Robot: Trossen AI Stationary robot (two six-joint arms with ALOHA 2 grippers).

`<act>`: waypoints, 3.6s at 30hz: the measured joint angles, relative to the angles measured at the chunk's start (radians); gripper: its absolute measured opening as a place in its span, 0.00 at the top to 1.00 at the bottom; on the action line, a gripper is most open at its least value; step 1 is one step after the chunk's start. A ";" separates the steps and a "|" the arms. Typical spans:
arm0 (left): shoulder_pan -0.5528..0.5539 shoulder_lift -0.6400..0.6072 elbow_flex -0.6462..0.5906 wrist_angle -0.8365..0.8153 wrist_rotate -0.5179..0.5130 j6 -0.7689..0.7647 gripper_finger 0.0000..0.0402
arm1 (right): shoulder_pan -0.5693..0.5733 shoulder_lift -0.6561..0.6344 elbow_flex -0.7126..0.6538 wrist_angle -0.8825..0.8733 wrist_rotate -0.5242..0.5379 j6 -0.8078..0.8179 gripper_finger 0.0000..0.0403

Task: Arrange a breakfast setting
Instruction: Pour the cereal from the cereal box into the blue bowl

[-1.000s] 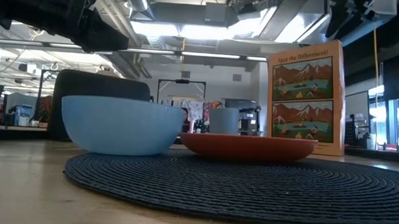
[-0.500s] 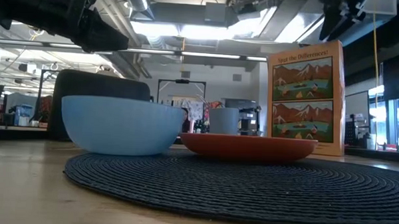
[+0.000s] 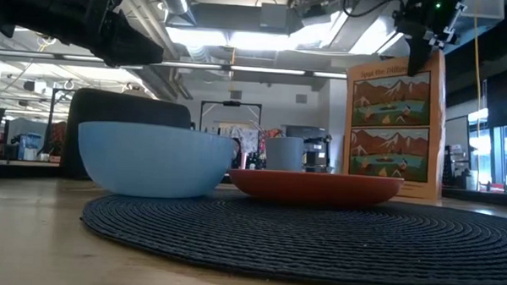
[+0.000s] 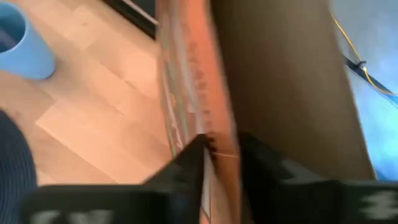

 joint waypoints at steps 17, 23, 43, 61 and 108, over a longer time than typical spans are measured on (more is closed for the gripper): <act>-0.002 0.077 0.000 0.133 -0.002 -0.003 0.47 | 0.141 -0.083 0.081 0.130 0.009 -0.102 1.00; -0.002 0.128 0.000 0.173 -0.002 -0.002 0.47 | 0.230 -0.088 0.170 0.151 0.027 -0.121 1.00; -0.004 0.258 0.012 0.444 0.135 0.049 0.07 | 0.660 -0.028 0.226 0.496 -0.201 -0.471 1.00; -0.128 0.377 0.356 0.060 0.144 0.133 0.01 | 0.840 0.126 0.226 0.673 -0.150 -0.659 1.00; -0.294 0.204 0.695 -1.019 0.023 0.104 0.36 | 0.838 0.013 0.201 0.579 0.183 -0.252 0.50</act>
